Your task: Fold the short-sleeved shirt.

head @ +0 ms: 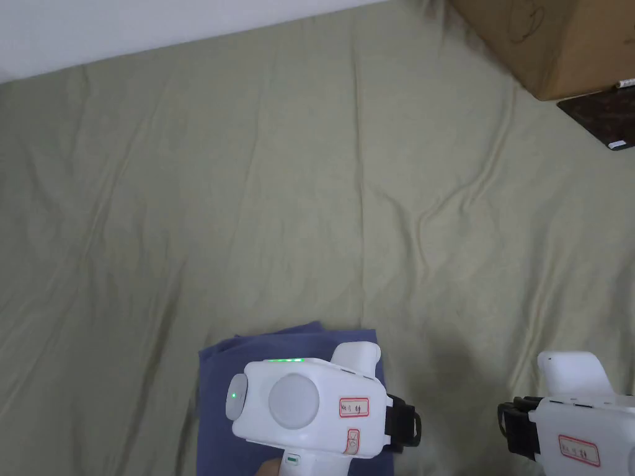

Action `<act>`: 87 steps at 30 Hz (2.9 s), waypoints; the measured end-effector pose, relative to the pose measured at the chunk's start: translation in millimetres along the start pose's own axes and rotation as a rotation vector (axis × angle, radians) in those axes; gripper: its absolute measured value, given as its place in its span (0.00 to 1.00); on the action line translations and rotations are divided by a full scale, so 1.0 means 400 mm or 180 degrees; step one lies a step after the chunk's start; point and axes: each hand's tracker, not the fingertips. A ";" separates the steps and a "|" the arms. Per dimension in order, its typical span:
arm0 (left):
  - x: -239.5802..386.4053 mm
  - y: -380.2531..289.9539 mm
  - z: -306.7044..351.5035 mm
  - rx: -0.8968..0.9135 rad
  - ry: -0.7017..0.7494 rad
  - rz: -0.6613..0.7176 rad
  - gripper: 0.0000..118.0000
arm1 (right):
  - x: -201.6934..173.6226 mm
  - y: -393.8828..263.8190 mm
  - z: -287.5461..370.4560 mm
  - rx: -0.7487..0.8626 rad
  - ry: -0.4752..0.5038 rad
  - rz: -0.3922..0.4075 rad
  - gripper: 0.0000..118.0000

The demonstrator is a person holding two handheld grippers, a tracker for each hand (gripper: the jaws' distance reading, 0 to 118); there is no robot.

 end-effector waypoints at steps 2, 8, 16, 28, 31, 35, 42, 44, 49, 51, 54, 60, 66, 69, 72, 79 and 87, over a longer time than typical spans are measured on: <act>-0.014 -0.007 0.043 0.0157 -0.0173 0.0129 0.00 | -0.004 0.006 0.005 0.0008 -0.0010 0.0026 0.00; -0.121 -0.069 0.283 0.0915 -0.0382 0.0510 0.00 | -0.055 0.033 0.020 0.0075 0.0133 0.0202 0.00; -0.309 -0.254 0.509 0.1529 -0.0076 0.1104 0.00 | -0.216 0.108 0.025 0.0166 0.0767 0.0561 0.00; -0.438 -0.360 0.500 0.1622 -0.0149 0.1501 0.00 | -0.401 0.151 -0.108 -0.0148 0.1118 0.0920 0.00; -0.441 -0.364 0.491 0.1580 -0.0156 0.1505 0.00 | -0.401 0.132 -0.176 -0.0369 0.0723 0.1114 0.00; -0.451 -0.361 0.481 0.1505 -0.0167 0.1497 0.00 | -0.401 0.122 -0.215 -0.0394 0.0758 0.1069 0.00; -0.478 -0.308 0.472 0.1379 -0.0633 0.1220 0.42 | -0.398 0.133 -0.223 -0.0372 0.0692 0.1157 0.00; -0.496 -0.268 0.454 0.1285 -0.0715 0.1232 0.82 | -0.384 0.136 -0.227 -0.0383 0.0728 0.1084 0.00; -0.537 -0.178 0.387 0.1014 -0.1034 0.1252 0.96 | -0.386 0.135 -0.217 -0.0389 0.0765 0.1010 0.00; -0.553 -0.147 0.352 0.0893 -0.1200 0.1261 0.96 | -0.391 0.133 -0.214 -0.0392 0.0761 0.1003 0.00; -0.548 -0.116 0.299 0.0656 -0.1328 0.1297 0.95 | -0.391 0.133 -0.214 -0.0396 0.0761 0.1002 0.00; -0.539 -0.107 0.275 0.0679 -0.0892 0.1025 0.26 | -0.389 0.135 -0.211 -0.0410 0.0789 0.0925 0.00; -0.546 -0.129 0.292 0.0725 -0.1103 0.1053 0.24 | -0.404 0.134 -0.186 -0.0346 0.0783 0.0940 0.00; -0.545 -0.129 0.328 0.0767 -0.1063 0.1020 0.23 | -0.414 0.137 -0.167 -0.0169 0.0623 0.1035 0.00; -0.569 -0.150 0.405 0.0829 -0.0768 0.0952 0.23 | -0.411 0.150 -0.147 -0.0146 0.0720 0.0956 0.00; -0.702 -0.173 0.669 0.0623 0.0546 0.0874 0.23 | -0.407 0.168 -0.140 -0.0072 0.0712 0.0879 0.00; -0.894 -0.195 0.914 0.0206 0.2167 0.1136 0.23 | -0.412 0.148 -0.141 -0.0161 0.0533 0.0871 0.00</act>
